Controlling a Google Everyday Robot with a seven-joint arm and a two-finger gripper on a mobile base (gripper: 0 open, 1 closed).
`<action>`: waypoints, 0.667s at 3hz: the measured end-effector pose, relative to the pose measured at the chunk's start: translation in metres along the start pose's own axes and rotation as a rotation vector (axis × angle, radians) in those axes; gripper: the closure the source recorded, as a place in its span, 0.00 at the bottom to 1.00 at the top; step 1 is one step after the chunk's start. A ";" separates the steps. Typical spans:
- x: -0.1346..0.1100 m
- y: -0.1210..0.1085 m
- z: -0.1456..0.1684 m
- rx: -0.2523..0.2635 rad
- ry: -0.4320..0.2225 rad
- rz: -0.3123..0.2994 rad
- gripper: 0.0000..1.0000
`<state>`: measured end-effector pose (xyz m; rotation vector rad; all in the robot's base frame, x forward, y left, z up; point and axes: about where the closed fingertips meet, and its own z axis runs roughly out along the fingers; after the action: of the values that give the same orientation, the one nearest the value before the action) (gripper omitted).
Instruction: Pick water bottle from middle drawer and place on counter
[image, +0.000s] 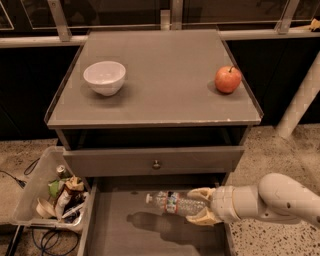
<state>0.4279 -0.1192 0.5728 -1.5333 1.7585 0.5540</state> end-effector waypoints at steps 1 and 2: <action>-0.030 0.001 -0.031 0.071 0.120 -0.030 1.00; -0.051 -0.010 -0.060 0.154 0.208 -0.028 1.00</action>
Offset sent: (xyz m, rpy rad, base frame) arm 0.0010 -0.0291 0.1248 -0.3173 -0.1223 -0.2262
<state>0.4242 -0.1313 0.6514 -1.5492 1.8848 0.2449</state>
